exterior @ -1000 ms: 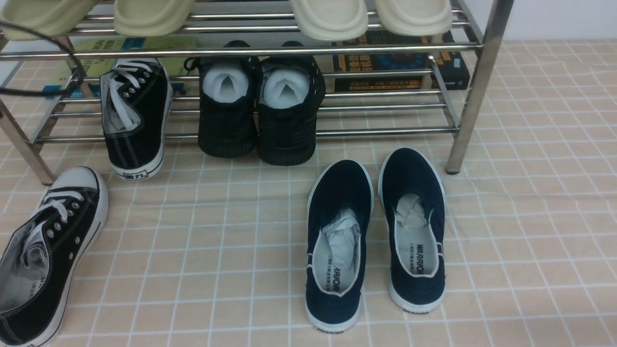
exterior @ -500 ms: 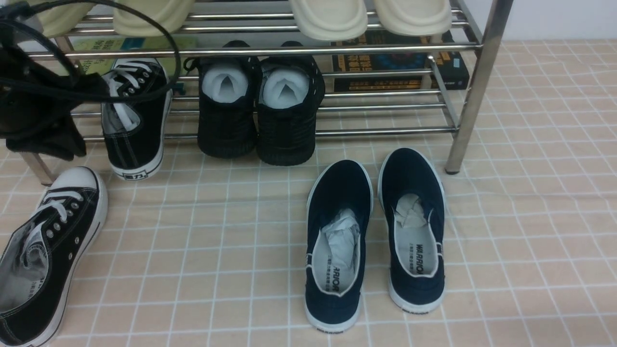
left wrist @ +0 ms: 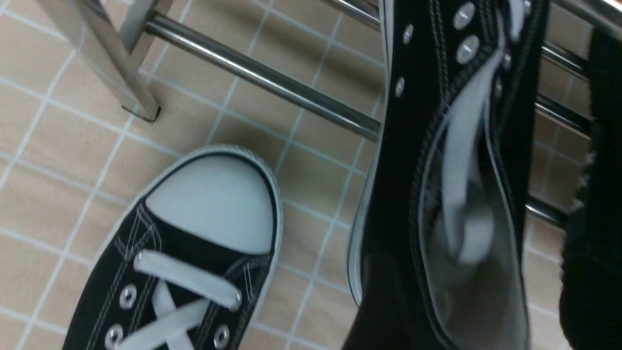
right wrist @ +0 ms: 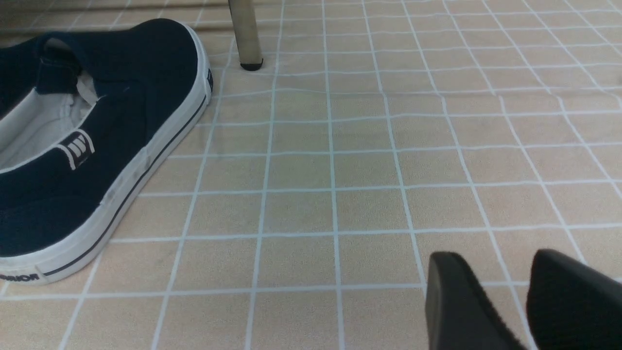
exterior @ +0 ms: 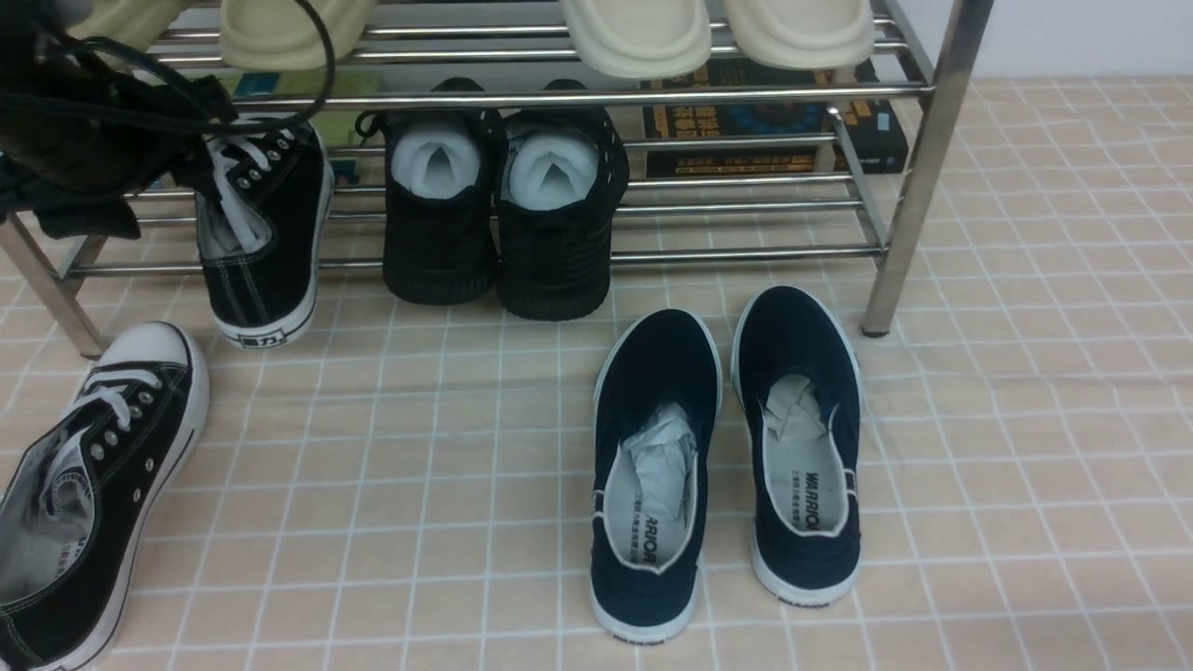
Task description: Take the shoes off the shelf from the light coffee tablecloth by hand.
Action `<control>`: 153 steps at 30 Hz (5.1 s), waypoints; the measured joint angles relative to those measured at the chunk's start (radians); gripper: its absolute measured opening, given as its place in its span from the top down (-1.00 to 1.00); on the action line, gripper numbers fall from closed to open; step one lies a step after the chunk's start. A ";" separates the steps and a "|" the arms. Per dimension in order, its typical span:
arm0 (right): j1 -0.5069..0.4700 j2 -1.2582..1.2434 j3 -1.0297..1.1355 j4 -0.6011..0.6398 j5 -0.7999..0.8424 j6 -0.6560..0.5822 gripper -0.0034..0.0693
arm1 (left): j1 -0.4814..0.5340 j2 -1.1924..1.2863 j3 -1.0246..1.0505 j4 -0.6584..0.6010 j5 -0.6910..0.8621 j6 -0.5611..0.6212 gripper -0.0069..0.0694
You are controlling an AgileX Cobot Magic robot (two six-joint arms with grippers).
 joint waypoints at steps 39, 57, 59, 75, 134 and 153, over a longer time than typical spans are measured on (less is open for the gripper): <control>0.000 0.000 0.000 0.000 0.000 0.000 0.25 | -0.001 -0.212 0.093 0.058 0.359 0.076 0.77; 0.000 0.000 0.000 0.000 0.000 0.000 0.25 | -0.001 -0.278 0.560 -0.015 -0.012 0.076 0.76; 0.000 0.000 0.000 0.000 0.000 0.000 0.25 | -0.001 -0.269 0.560 -0.016 -0.024 0.076 0.76; 0.000 0.000 0.000 0.000 0.000 0.000 0.25 | -0.001 -0.201 0.558 0.014 -0.017 0.078 0.35; 0.000 0.000 0.000 0.000 0.000 0.000 0.25 | -0.001 -1.523 1.318 -0.103 -0.359 0.406 0.79; 0.000 0.000 0.000 0.000 0.000 0.000 0.25 | -0.001 -1.709 1.497 0.123 -0.387 0.188 0.74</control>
